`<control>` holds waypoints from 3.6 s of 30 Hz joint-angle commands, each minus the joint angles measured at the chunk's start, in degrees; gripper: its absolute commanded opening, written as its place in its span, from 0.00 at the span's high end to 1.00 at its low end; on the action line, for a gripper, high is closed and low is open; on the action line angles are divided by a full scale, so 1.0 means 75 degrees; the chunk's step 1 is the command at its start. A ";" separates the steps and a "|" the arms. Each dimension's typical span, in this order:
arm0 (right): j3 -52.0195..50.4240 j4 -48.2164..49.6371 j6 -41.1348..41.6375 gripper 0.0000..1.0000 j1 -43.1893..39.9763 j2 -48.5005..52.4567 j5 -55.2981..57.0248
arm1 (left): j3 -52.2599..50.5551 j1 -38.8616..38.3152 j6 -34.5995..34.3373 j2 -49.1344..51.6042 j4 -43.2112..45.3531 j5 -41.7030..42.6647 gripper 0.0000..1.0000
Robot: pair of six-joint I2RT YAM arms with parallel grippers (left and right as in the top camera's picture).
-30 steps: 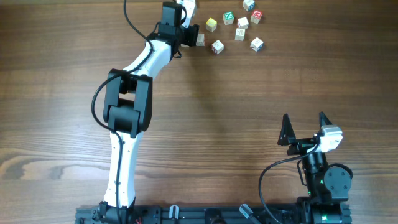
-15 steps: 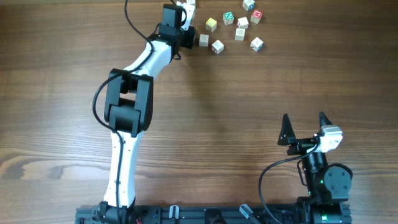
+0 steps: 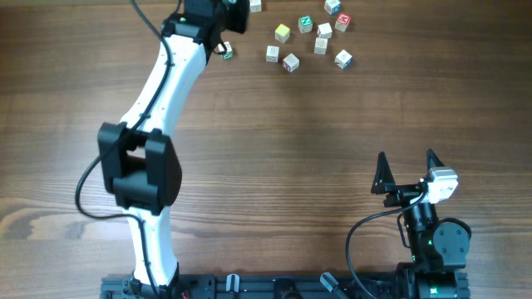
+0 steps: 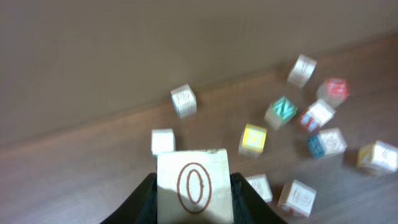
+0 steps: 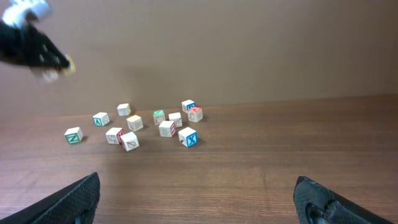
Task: Form a tower
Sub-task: 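Carry the '0' block toward the near left table area and place it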
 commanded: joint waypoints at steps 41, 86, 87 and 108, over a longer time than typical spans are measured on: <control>-0.0009 0.0020 0.0009 0.00 -0.0041 -0.0035 0.0111 | -0.0079 -0.0382 -0.0393 -0.3016 -0.2139 -0.0766 0.82; -0.0009 0.0017 0.0006 0.00 -0.0041 -0.0035 0.0111 | -0.8096 0.0784 -0.1186 -0.4570 -0.1708 -0.1518 0.96; -0.0009 0.0020 0.0006 0.00 -0.0041 -0.0035 0.0111 | -0.8096 0.0787 -0.1122 -0.4532 -0.1591 -0.1521 0.96; -0.0009 0.0017 0.0006 0.00 -0.0041 -0.0035 0.0111 | -0.8096 0.0784 -0.1017 -0.3663 -0.0673 -0.1259 0.58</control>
